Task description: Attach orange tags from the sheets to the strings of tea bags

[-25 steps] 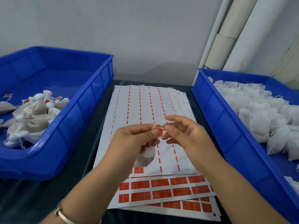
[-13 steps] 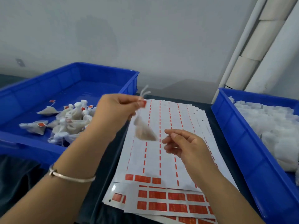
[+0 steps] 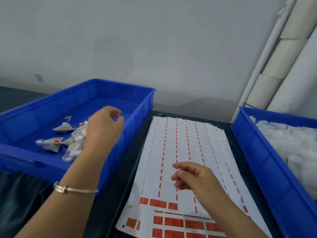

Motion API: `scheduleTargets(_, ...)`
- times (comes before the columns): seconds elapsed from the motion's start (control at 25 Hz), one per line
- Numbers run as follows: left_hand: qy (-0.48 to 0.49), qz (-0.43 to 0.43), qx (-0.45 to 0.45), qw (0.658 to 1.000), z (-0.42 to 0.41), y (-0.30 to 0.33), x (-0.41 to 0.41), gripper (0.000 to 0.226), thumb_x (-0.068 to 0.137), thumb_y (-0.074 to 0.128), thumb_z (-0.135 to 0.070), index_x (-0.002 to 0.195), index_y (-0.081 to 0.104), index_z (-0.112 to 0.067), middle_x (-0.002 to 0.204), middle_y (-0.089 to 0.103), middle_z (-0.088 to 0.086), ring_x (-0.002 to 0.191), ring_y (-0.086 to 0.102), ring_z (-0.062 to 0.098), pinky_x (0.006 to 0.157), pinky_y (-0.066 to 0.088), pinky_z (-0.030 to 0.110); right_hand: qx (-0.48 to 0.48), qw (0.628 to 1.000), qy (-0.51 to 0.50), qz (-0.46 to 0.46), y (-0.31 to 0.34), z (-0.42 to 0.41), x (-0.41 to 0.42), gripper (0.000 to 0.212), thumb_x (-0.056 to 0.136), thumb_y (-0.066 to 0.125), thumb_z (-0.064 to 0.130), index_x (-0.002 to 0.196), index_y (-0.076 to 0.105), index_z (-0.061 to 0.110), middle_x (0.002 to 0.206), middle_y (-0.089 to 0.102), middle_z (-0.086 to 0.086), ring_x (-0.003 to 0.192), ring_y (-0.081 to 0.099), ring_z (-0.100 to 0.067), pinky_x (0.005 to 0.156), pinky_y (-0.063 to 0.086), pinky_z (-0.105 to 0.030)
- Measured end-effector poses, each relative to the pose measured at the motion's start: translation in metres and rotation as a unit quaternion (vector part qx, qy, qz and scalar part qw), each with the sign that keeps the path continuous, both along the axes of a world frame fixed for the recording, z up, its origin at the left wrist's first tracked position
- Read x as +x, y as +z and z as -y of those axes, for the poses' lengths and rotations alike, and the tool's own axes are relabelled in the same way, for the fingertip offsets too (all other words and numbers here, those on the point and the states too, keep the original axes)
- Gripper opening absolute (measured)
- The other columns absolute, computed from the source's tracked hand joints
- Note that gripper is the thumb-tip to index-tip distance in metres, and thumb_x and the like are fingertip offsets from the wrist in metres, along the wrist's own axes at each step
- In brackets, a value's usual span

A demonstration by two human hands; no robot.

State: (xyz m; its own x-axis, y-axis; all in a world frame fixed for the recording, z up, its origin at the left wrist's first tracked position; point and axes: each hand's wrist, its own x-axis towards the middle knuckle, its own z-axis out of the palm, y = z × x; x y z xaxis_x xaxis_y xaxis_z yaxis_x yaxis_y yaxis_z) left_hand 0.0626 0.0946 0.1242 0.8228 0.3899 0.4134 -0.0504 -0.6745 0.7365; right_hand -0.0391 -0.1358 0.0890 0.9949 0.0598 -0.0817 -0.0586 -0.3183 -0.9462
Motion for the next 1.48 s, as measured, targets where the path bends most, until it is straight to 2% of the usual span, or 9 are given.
scheduleTargets(0.12, -0.177, -0.067, 0.049, 0.981, 0.059, -0.037, -0.021, 0.009, 0.085, 0.061, -0.028, 0.080, 0.061, -0.036, 0.075, 0.061, -0.021, 0.067, 0.055, -0.008, 0.058, 0.037, 0.007, -0.029, 0.997, -0.054, 0.044, 0.030, 0.047, -0.007, 0.021, 0.091, 0.056, 0.012, 0.091, 0.068, 0.029, 0.078, 0.072, 0.013, 0.070, 0.068, -0.004, 0.060, 0.052, -0.011)
scheduleTargets(0.24, -0.323, -0.176, 0.148, 0.918, 0.121, -0.085, -0.047, 0.013, 0.090, 0.053, -0.035, 0.097, 0.064, -0.037, 0.101, 0.066, -0.016, 0.088, 0.060, 0.000, 0.080, 0.047, 0.019, -0.055, 0.980, -0.176, 0.069, 0.053, 0.121, -0.006, 0.025, 0.091, 0.054, 0.006, 0.086, 0.069, 0.026, 0.079, 0.073, 0.004, 0.067, 0.069, -0.010, 0.061, 0.054, -0.020)
scheduleTargets(0.4, -0.357, -0.189, 0.231, 0.885, 0.166, -0.116, -0.073, 0.029, 0.091, 0.050, -0.045, 0.117, 0.059, -0.038, 0.125, 0.056, -0.021, 0.110, 0.051, 0.001, 0.099, 0.036, 0.018, -0.280, 0.906, -0.311, -0.069, 0.042, 0.246, 0.002, 0.028, 0.093, 0.046, 0.001, 0.093, 0.069, 0.017, 0.101, 0.068, -0.006, 0.090, 0.062, -0.021, 0.083, 0.049, -0.032)
scheduleTargets(0.64, -0.417, -0.194, 0.337, 0.822, 0.171, -0.131, -0.086, 0.046, 0.093, 0.035, -0.054, 0.137, 0.035, -0.041, 0.152, 0.019, -0.022, 0.141, 0.013, 0.004, 0.116, 0.003, 0.034, -0.497, 0.819, -0.154, -0.242, -0.023, 0.321, 0.009, 0.079, 0.085, 0.068, 0.029, 0.148, 0.022, 0.017, 0.150, 0.030, -0.011, 0.133, 0.035, -0.028, 0.105, 0.032, -0.032)
scheduleTargets(0.84, -0.432, -0.202, 0.350, 0.806, 0.168, -0.136, -0.083, 0.048, 0.092, 0.034, -0.057, 0.138, 0.030, -0.042, 0.153, 0.013, -0.023, 0.143, 0.006, 0.003, 0.116, -0.001, 0.034, -0.534, 0.806, -0.190, -0.171, -0.020, 0.324, 0.049, 0.034, 0.066, 0.061, 0.032, 0.095, 0.049, 0.018, 0.096, 0.055, -0.010, 0.089, 0.056, -0.029, 0.081, 0.048, -0.042)
scheduleTargets(0.96, -0.435, -0.209, 0.349, 0.803, 0.167, -0.138, -0.081, 0.049, 0.091, 0.034, -0.060, 0.137, 0.029, -0.043, 0.153, 0.011, -0.023, 0.143, 0.003, 0.003, 0.116, -0.003, 0.034, -0.545, 0.771, -0.248, -0.217, -0.033, 0.338, 0.056, 0.034, 0.080, 0.063, 0.027, 0.107, 0.060, 0.008, 0.107, 0.063, -0.016, 0.098, 0.060, -0.032, 0.073, 0.042, -0.032)
scheduleTargets(1.16, -0.421, -0.193, 0.344, 0.817, 0.167, -0.141, -0.082, 0.049, 0.091, 0.034, -0.059, 0.138, 0.029, -0.044, 0.153, 0.012, -0.025, 0.142, 0.005, 0.002, 0.115, -0.003, 0.033, -0.482, 0.791, -0.338, -0.167, -0.008, 0.336, 0.050, 0.019, 0.083, 0.064, 0.020, 0.078, 0.061, 0.002, 0.092, 0.067, -0.018, 0.080, 0.060, -0.029, 0.060, 0.039, -0.031)
scheduleTargets(1.32, -0.418, -0.197, 0.327, 0.824, 0.167, -0.133, -0.087, 0.049, 0.091, 0.036, -0.058, 0.137, 0.030, -0.043, 0.153, 0.013, -0.024, 0.142, 0.007, 0.003, 0.115, -0.001, 0.033, -0.381, 0.850, -0.359, 0.058, 0.052, 0.286, 0.029, 0.012, 0.078, 0.064, 0.007, 0.068, 0.063, 0.013, 0.078, 0.065, -0.002, 0.070, 0.055, -0.011, 0.056, 0.037, -0.024)
scheduleTargets(1.48, -0.410, -0.217, 0.184, 0.867, 0.168, -0.097, -0.092, 0.040, 0.086, 0.052, -0.055, 0.123, 0.039, -0.052, 0.142, 0.034, -0.027, 0.129, 0.034, 0.002, 0.110, 0.027, 0.030, -0.222, 0.914, -0.295, 0.168, 0.092, 0.195, -0.001, 0.031, 0.080, 0.060, 0.001, 0.060, 0.066, 0.025, 0.070, 0.066, 0.010, 0.063, 0.053, -0.004, 0.053, 0.042, -0.011)
